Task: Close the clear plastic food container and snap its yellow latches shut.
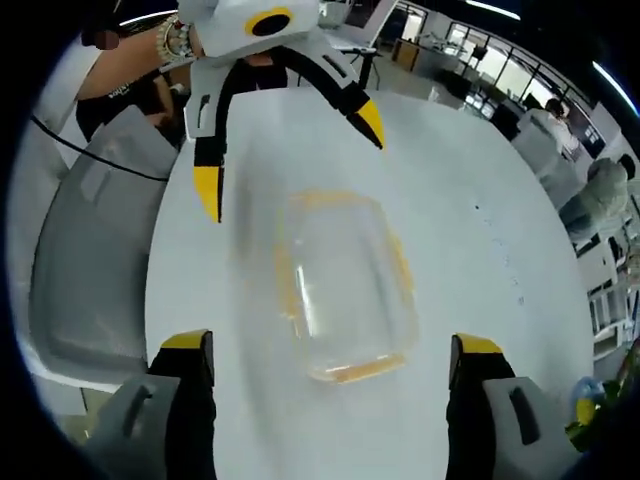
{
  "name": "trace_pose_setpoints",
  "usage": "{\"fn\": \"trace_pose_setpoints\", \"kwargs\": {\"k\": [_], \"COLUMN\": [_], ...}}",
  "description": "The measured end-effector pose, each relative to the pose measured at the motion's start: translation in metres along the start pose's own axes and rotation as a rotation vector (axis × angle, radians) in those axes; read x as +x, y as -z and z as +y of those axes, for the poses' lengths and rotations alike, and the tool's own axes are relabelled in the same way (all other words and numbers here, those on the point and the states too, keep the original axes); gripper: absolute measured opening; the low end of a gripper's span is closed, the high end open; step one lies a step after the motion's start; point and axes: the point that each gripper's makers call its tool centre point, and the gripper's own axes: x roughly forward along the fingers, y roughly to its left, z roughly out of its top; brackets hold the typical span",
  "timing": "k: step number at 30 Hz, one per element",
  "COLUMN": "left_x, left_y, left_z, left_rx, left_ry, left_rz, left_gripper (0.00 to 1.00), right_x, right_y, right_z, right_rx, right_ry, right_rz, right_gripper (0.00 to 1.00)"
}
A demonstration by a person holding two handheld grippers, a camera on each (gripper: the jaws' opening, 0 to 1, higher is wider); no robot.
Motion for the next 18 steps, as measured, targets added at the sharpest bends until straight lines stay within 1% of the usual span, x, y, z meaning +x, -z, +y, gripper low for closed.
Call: {"fn": "trace_pose_setpoints", "kwargs": {"k": [3,7,10,12,15,18], "left_x": [-0.009,-0.02,-0.031,-0.038,-0.048,-0.059], "left_y": [0.001,0.007,0.013,0.013,0.02,0.025], "left_z": [-0.003,-0.008,-0.014,-0.018,-0.022,-0.025], "left_rx": [-0.019,-0.032,-0.049,-0.06,-0.072,-0.084], "left_ry": [-0.012,-0.027,-0.047,-0.054,-0.067,-0.085], "left_rz": [-0.027,-0.036,-0.043,-0.073,-0.078,-0.104], "left_gripper": [0.99,0.99,0.98,0.98,0.98,0.98], "right_x": [-0.004,-0.009,-0.012,-0.014,-0.015,-0.017], "right_y": [-0.003,-0.005,-0.007,-0.008,-0.011,-0.015], "right_z": [0.007,0.016,0.023,0.029,0.036,0.045], "right_rx": [0.016,0.022,0.043,0.048,0.067,0.067], "right_ry": [0.009,0.026,0.043,0.047,0.061,0.074], "right_rz": [-0.016,-0.027,-0.047,-0.054,-0.072,-0.083], "right_gripper": [0.95,0.94,0.94,0.93,0.93,0.93]}}
